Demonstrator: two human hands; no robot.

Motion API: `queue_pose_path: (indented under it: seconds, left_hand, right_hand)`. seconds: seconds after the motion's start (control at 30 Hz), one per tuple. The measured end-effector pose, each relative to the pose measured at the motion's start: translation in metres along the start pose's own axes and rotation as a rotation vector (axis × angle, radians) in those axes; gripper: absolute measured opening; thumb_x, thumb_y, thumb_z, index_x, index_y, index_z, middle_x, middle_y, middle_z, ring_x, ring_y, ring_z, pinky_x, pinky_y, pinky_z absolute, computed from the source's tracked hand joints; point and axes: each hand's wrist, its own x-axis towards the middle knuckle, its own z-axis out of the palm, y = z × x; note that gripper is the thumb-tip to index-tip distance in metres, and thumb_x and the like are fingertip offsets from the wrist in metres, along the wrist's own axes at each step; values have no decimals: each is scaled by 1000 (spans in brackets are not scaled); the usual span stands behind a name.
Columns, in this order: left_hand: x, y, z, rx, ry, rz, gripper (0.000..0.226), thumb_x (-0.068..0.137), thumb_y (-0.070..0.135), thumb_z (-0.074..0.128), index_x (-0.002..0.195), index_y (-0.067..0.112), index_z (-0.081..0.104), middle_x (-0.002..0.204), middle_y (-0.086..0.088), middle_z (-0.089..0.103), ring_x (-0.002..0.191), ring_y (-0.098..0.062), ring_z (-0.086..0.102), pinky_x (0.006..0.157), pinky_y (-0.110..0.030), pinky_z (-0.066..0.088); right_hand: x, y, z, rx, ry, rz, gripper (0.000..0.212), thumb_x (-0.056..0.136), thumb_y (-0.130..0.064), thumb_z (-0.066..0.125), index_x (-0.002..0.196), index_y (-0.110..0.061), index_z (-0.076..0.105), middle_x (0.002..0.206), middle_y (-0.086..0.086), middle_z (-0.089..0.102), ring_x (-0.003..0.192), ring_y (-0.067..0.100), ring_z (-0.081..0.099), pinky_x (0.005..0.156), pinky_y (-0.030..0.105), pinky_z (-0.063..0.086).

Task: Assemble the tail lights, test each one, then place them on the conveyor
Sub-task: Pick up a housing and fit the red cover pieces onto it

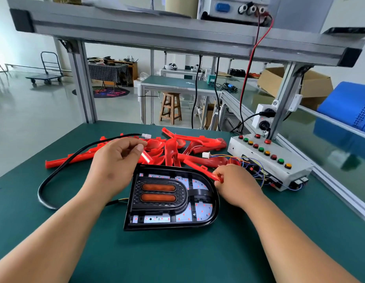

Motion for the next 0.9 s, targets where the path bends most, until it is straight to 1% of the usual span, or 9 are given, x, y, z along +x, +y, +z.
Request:
queue_pose_path:
  seconds: [0.07,0.17,0.33,0.43,0.5,0.57,0.63,0.77,0.9]
  left_hand:
    - [1,3,-2,-38,26,-1,28,93,24,62,82,49,68,79,17,66,74,1,58,69,-15,40]
    - [5,18,-4,-27,-4,74,31,92,21,62,86,51,65,82,20,64,77,9,58,68,-7,40]
    - [9,50,8,108,-210,298,45,91,41,55,125,66,40,121,24,47,95,11,54,79,-5,40]
    - [6,69,14,-92,-304,315,60,84,62,51,133,72,19,134,18,40,107,6,55,83,-13,49]
    - [3,74,12,-269,-329,266,58,81,53,61,127,72,32,127,19,51,95,-7,64,82,-26,57]
    - [-1,71,4,-201,-360,246,40,81,42,67,114,61,57,108,18,65,87,-16,67,87,-40,56]
    - [-9,64,-6,-84,-450,229,28,80,39,72,104,53,66,96,15,71,87,-10,68,89,-35,55]
    - [-37,47,-26,29,-438,171,24,67,51,73,90,53,70,82,18,72,74,0,66,67,-8,46]
    - [-61,35,-38,113,-406,85,28,59,59,63,86,58,69,75,10,72,66,-10,63,64,-18,46]
  right_hand:
    - [1,0,-2,55,145,12,13,88,-22,56,94,-23,68,90,-4,61,84,20,59,70,30,44]
    - [2,3,-7,483,334,23,8,87,-18,63,81,-24,65,68,-13,62,62,2,54,57,17,42]
    - [-5,-12,-20,1280,186,-139,35,96,-2,53,83,-28,73,80,-15,71,79,2,62,76,15,49]
    - [-13,-18,-33,1179,83,-251,34,96,1,51,87,-25,71,80,-18,71,76,-5,61,73,8,45]
    - [-18,-21,-37,1128,-48,-288,34,96,0,51,83,-24,72,78,-18,70,73,-4,60,68,9,44]
    - [-24,-24,-39,1156,-202,-269,36,96,-2,51,78,-24,73,75,-13,69,68,0,58,64,14,44]
    - [-27,-26,-39,1146,-295,-264,34,97,-4,53,79,-23,74,72,-8,66,64,3,55,60,15,42]
    - [-28,-26,-41,1045,-276,-321,16,94,-22,60,86,-24,74,82,-6,69,73,4,57,65,11,42]
    - [-21,-9,-47,892,-191,-170,16,92,-26,65,87,-12,71,71,0,64,60,10,57,50,15,39]
